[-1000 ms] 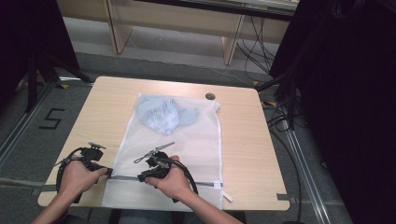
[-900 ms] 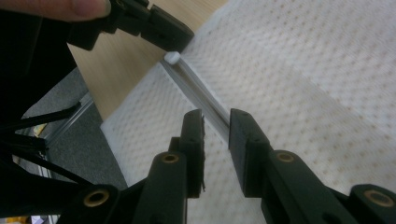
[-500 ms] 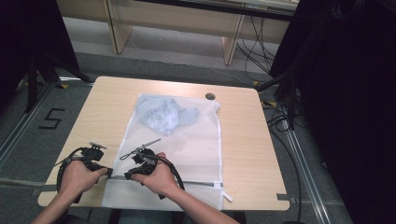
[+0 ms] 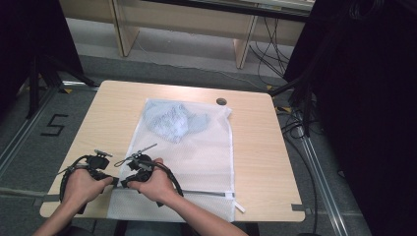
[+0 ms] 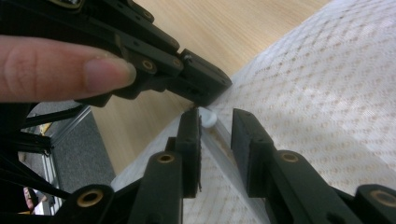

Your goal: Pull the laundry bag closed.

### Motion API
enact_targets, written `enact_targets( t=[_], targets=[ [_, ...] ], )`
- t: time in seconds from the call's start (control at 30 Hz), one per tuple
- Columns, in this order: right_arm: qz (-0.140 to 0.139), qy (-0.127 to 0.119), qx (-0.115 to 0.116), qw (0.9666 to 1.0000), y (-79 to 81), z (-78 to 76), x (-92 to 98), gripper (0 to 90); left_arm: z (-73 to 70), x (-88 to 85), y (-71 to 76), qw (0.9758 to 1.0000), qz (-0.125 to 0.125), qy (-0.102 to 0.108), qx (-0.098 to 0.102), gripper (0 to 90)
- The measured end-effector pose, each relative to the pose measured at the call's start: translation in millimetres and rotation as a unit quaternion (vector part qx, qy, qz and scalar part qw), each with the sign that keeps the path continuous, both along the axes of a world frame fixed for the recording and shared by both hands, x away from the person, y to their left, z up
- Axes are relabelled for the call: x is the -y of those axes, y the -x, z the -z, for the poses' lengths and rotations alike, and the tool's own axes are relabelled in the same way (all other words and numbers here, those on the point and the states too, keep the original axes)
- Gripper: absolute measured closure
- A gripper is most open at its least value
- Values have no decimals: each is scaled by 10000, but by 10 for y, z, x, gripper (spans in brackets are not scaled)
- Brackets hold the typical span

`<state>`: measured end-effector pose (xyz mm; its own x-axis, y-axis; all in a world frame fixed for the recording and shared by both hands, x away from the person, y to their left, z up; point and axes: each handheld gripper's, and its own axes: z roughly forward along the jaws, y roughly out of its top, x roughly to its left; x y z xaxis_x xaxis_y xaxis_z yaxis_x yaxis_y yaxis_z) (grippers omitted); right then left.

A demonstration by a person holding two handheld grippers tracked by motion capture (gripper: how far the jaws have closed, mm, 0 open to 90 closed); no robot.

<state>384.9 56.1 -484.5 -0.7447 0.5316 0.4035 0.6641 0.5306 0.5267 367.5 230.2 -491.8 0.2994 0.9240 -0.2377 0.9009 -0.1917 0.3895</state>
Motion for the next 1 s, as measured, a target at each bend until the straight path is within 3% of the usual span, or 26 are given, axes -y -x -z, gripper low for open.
enact_targets(
  t=[0.1, 0.3, 0.33, 0.43, 0.7, 0.87, 1.0],
  targets=[
    [-76, -81, -167, 9998, -26, 39, -38, 736, 0, -1, 1, 10000, 3, 0, 0, 898],
    [-69, -100, -260, 9996, -40, 79, -76, 738, 3, -1, 1, 10000, -15, 17, 14, 898],
    [-56, -47, -175, 9998, -40, 79, -77, 740, 3, -1, 1, 10000, -15, 17, 14, 898],
    [-83, -81, -279, 9995, -40, 90, -92, 755, 3, -7, -1, 10000, -12, 28, 6, 898],
    [-151, -127, -272, 9994, -25, 78, -151, 802, 3, -13, -2, 10000, -11, 39, -7, 898],
    [-147, -16, -195, 9997, -31, 72, -172, 830, 5, -16, -2, 10000, -19, 56, -7, 898],
    [-204, -64, -317, 9993, -14, 92, -181, 861, 6, -16, -2, 10000, -20, 55, -6, 898]
  ],
)
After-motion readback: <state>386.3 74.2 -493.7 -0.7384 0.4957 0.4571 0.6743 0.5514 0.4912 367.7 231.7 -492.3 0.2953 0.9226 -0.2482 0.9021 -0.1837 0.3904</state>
